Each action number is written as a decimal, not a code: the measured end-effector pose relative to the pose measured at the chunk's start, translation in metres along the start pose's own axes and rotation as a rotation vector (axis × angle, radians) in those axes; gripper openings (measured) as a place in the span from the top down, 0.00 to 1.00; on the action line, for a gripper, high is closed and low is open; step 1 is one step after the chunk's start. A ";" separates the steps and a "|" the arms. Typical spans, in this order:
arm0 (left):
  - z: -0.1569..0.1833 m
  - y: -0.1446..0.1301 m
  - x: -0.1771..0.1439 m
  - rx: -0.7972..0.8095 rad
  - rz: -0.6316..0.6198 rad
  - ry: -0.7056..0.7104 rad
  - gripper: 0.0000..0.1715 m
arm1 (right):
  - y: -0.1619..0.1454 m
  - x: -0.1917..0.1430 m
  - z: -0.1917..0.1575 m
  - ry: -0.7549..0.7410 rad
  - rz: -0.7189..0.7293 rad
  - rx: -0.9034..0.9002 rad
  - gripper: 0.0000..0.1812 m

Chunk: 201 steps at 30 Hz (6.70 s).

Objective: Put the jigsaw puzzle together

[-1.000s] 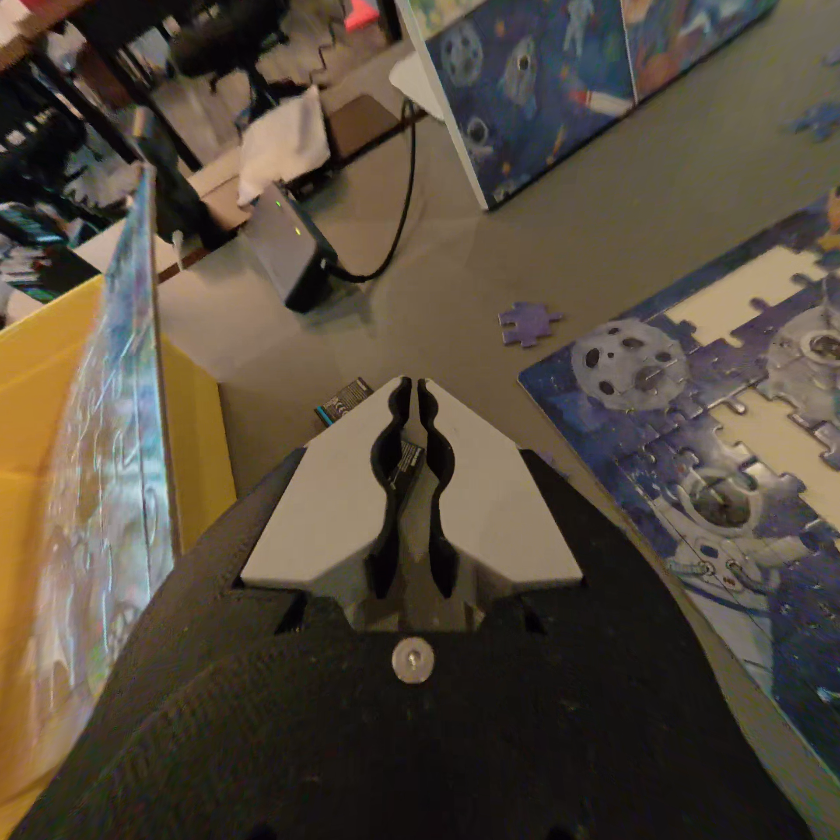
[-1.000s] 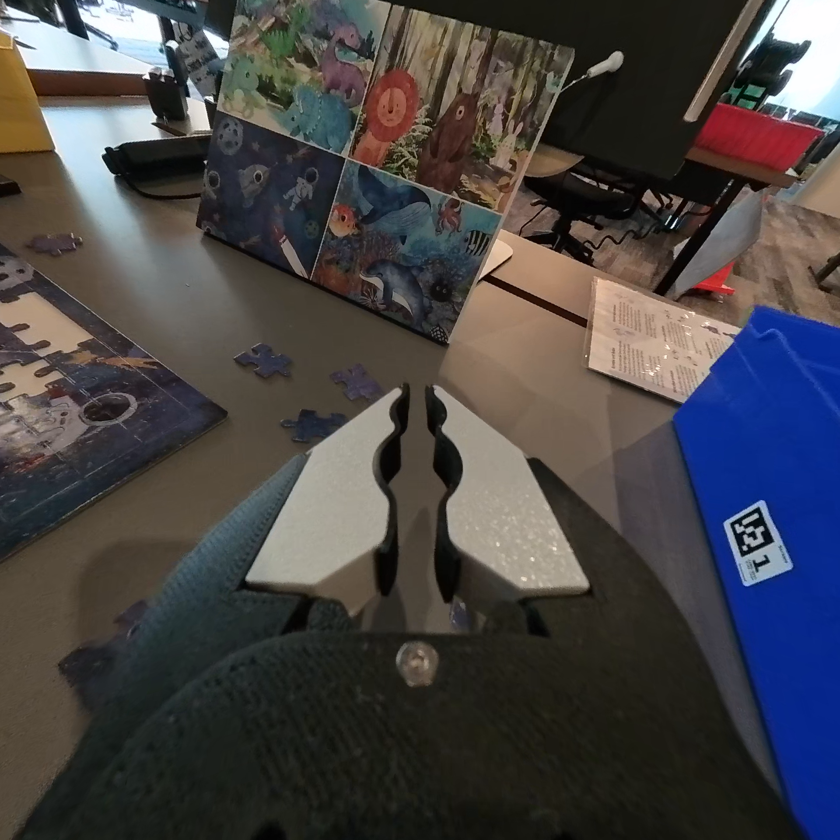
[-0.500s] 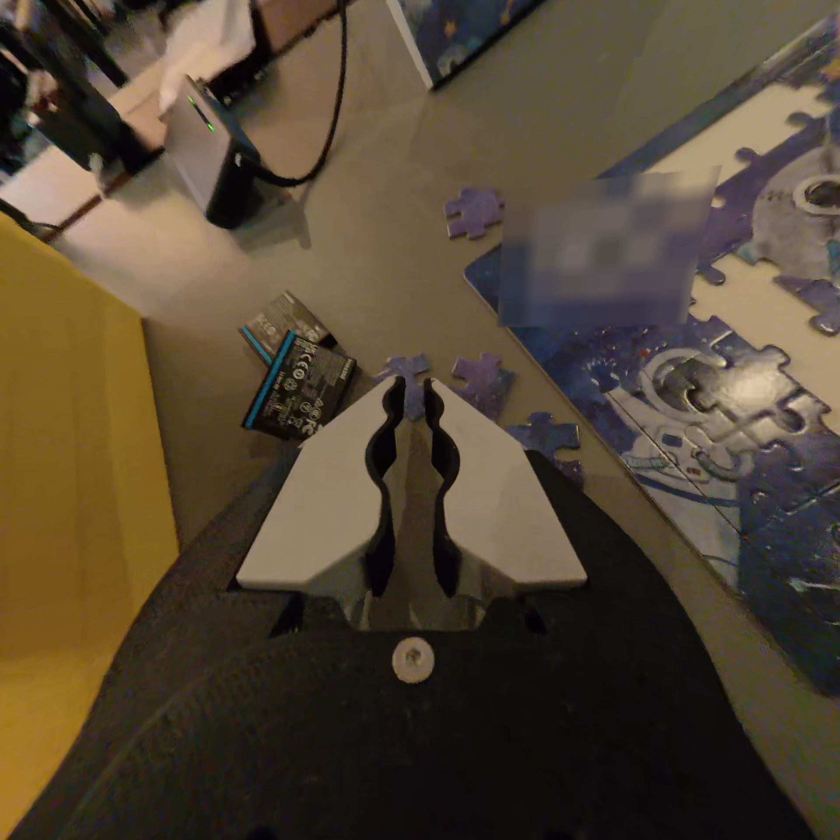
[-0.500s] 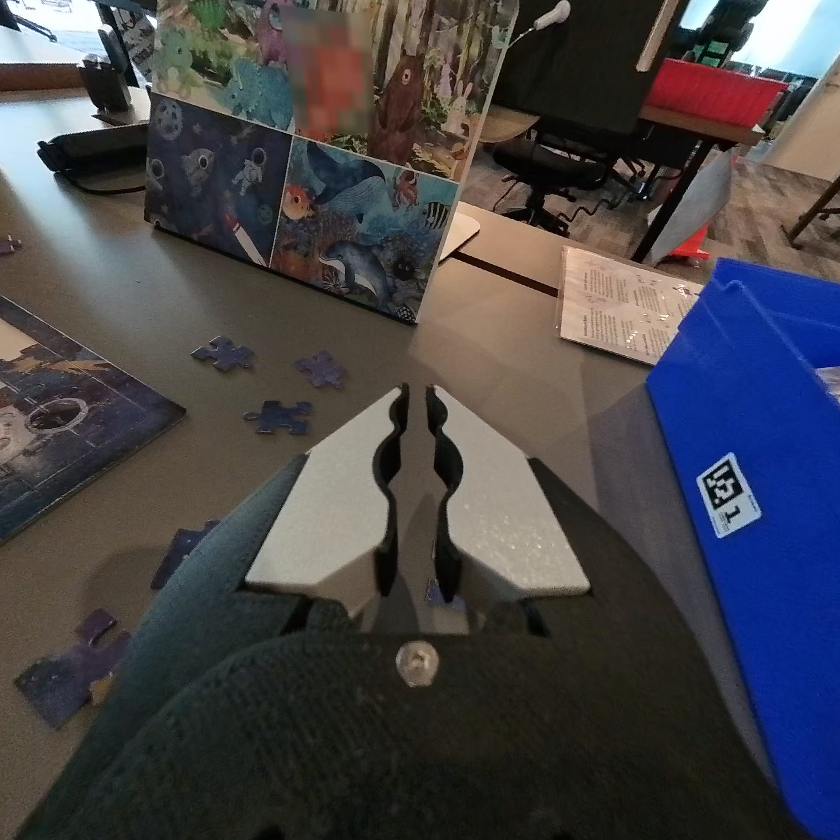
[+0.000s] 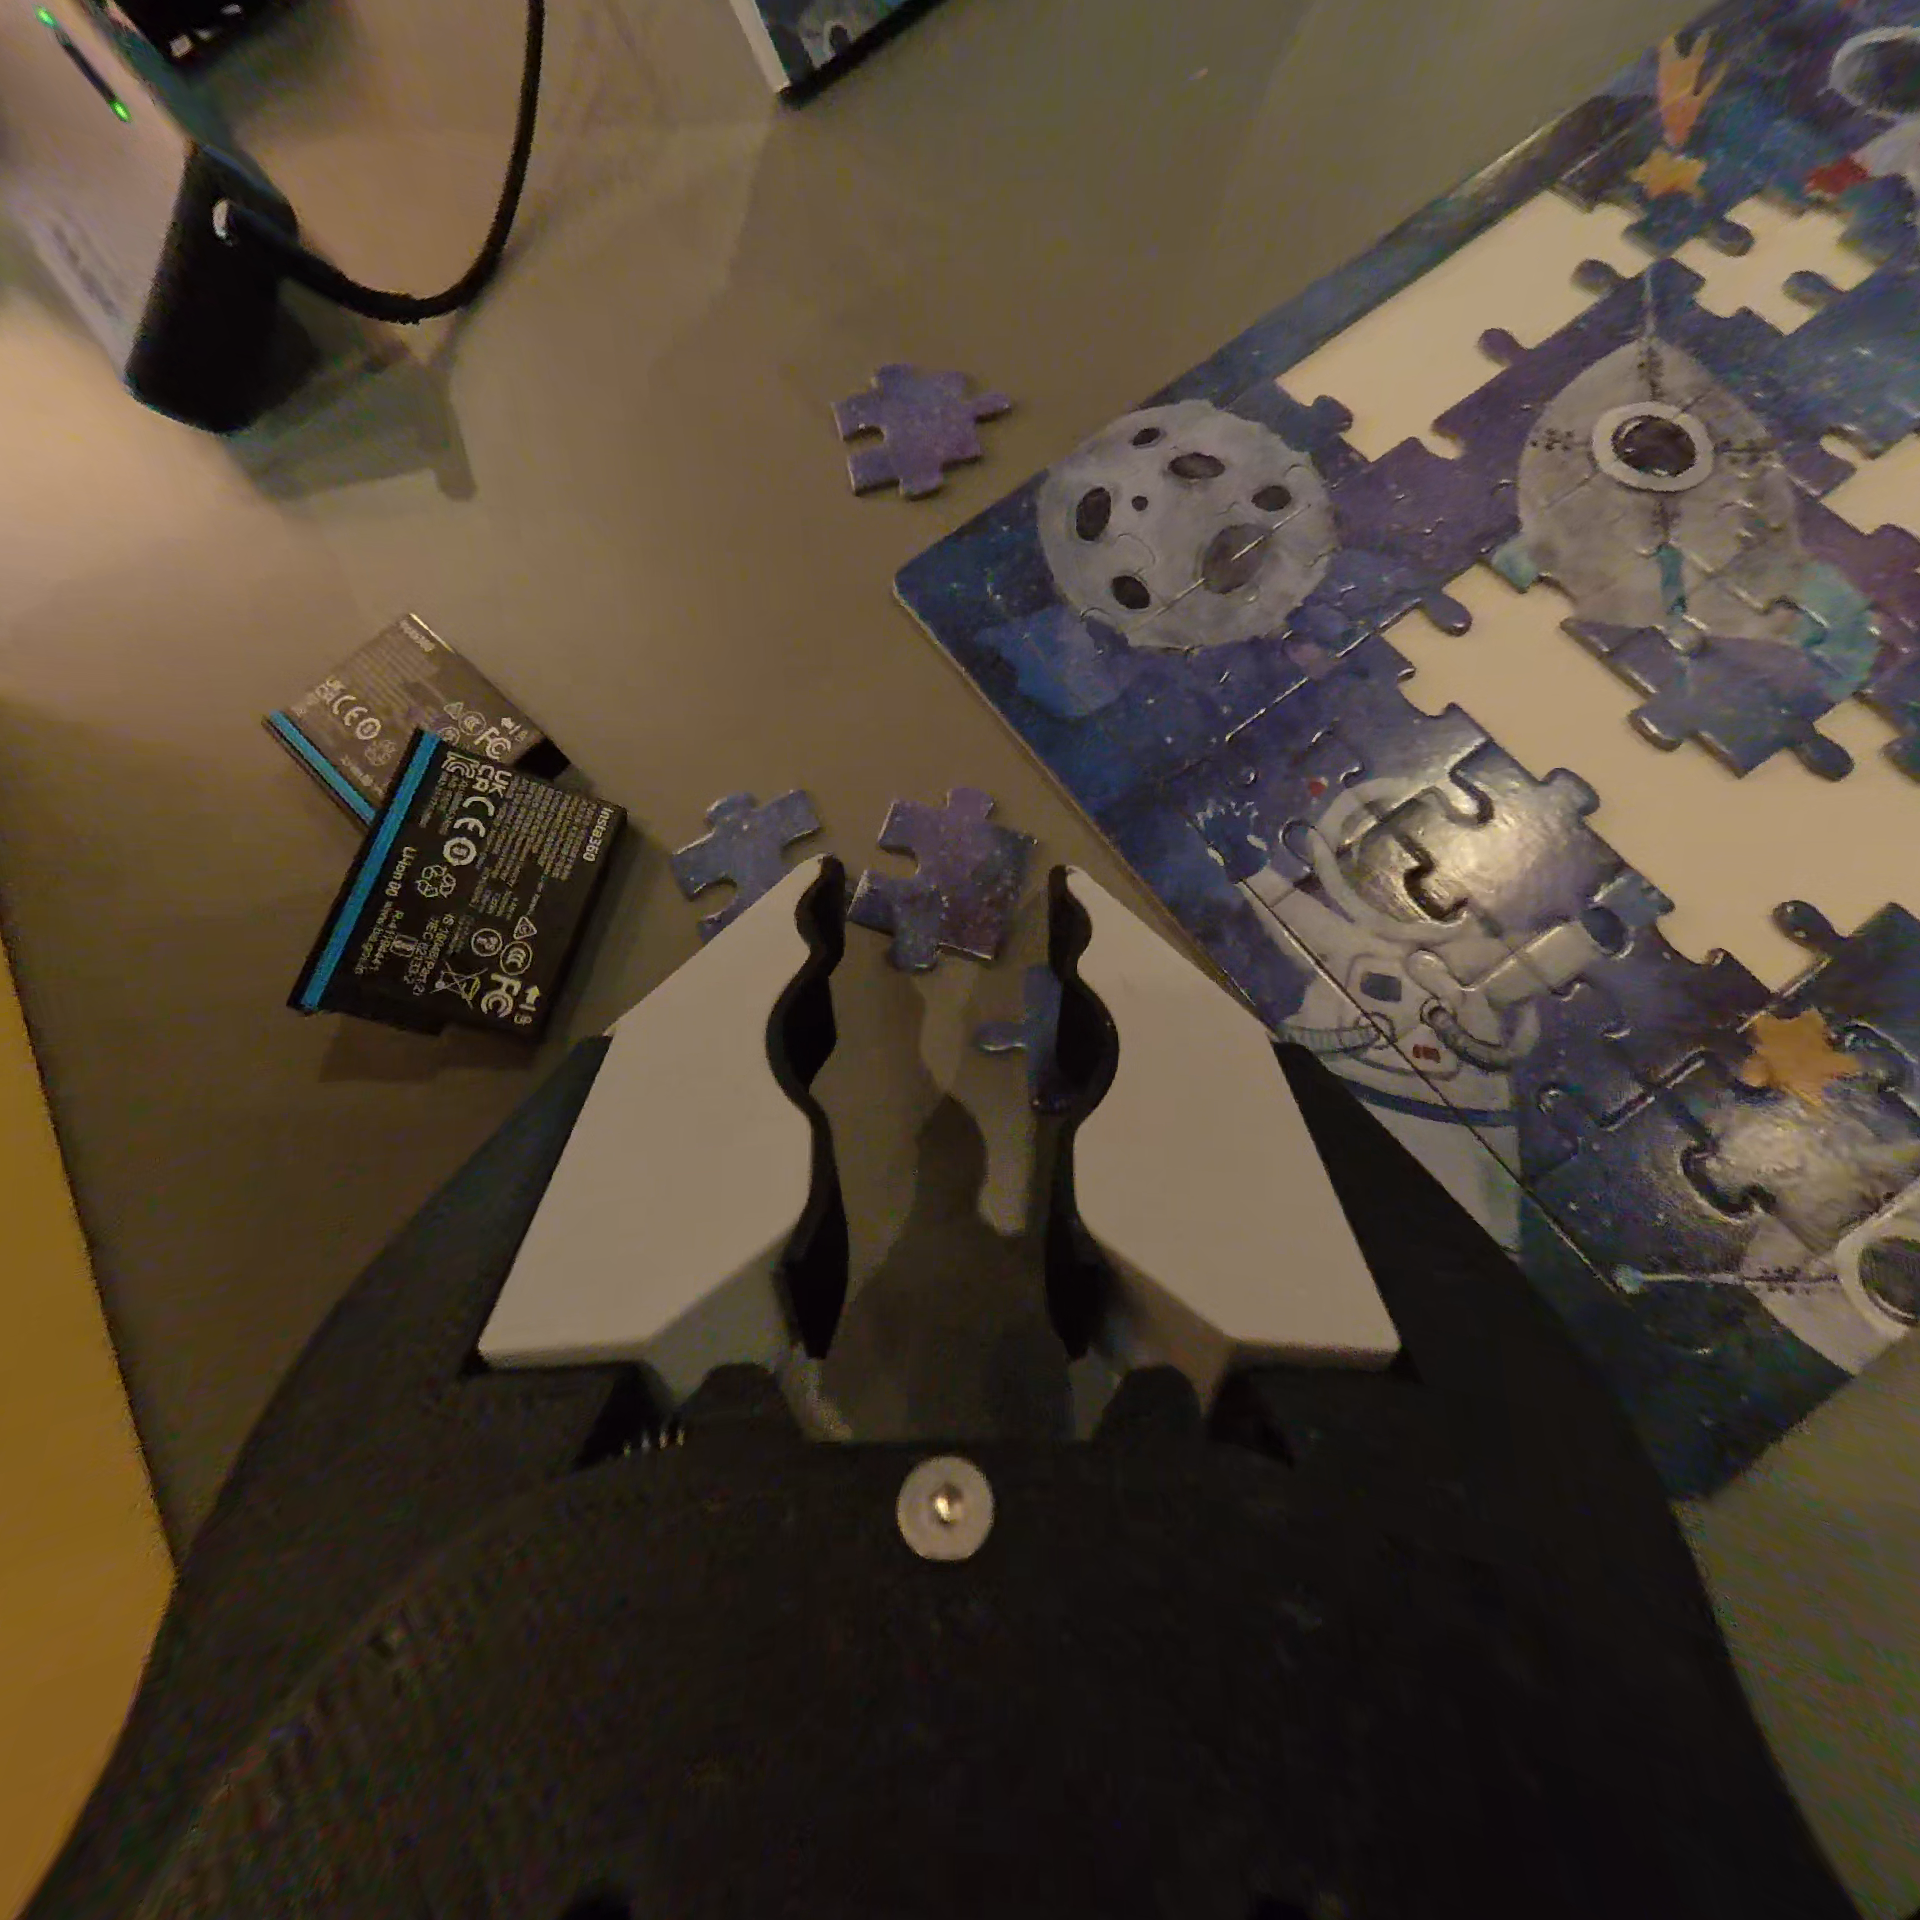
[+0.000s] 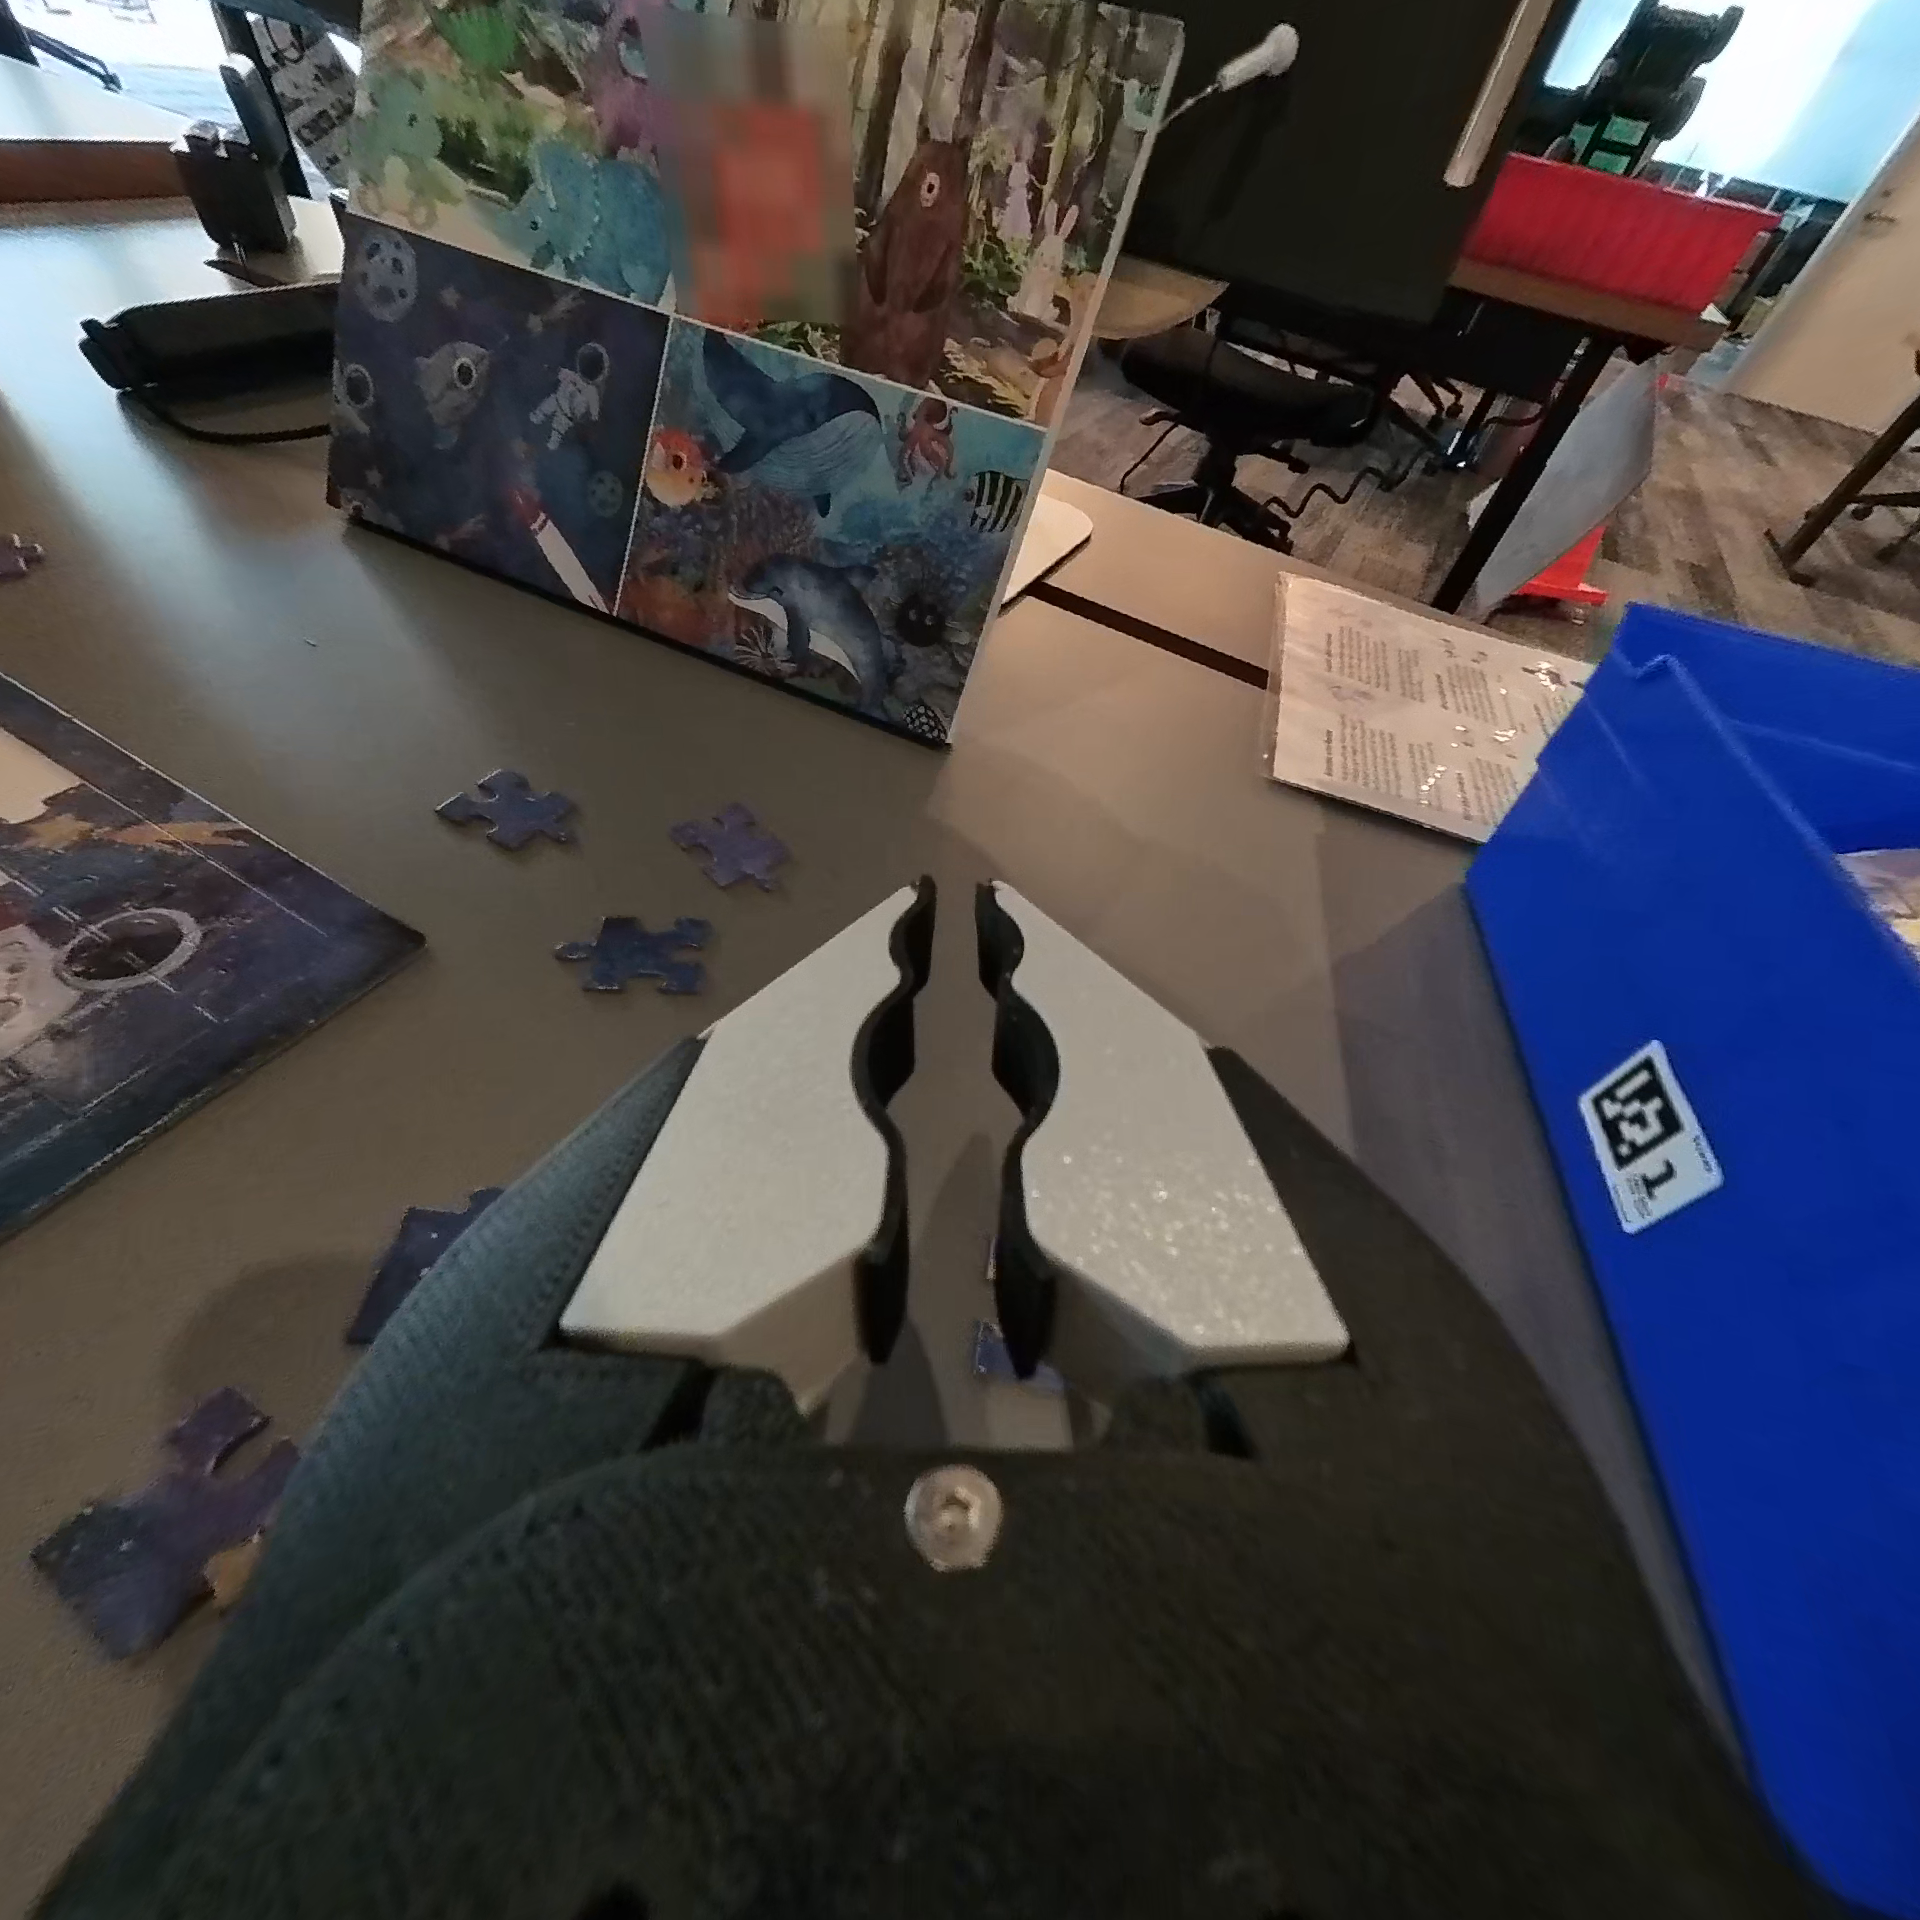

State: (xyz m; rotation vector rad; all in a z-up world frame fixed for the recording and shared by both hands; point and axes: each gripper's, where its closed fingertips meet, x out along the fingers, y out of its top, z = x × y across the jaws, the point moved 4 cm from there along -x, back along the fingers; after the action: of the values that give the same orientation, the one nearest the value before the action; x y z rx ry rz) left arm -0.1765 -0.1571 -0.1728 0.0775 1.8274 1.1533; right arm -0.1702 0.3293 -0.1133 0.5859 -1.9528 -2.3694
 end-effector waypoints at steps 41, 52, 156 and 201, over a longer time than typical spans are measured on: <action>-0.044 -0.001 -0.016 -0.237 0.100 0.199 0.85 | 0.002 0.001 -0.007 0.017 0.004 -0.024 0.96; -0.041 -0.001 0.009 -0.322 -0.030 0.197 0.79 | 0.000 0.001 -0.003 0.001 -0.002 -0.020 0.96; 0.116 0.104 0.081 0.406 0.043 -0.670 0.89 | -0.013 0.051 -0.228 0.915 -0.330 -0.316 1.00; 0.134 0.101 0.092 0.411 -0.071 -0.577 1.00 | -0.011 0.057 -0.234 0.863 -0.321 -0.314 1.00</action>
State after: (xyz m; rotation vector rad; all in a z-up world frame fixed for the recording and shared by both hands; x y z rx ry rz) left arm -0.1692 0.0342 -0.1757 0.5231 1.4968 0.6013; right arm -0.1516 0.0967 -0.1741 1.6281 -1.1479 -1.9463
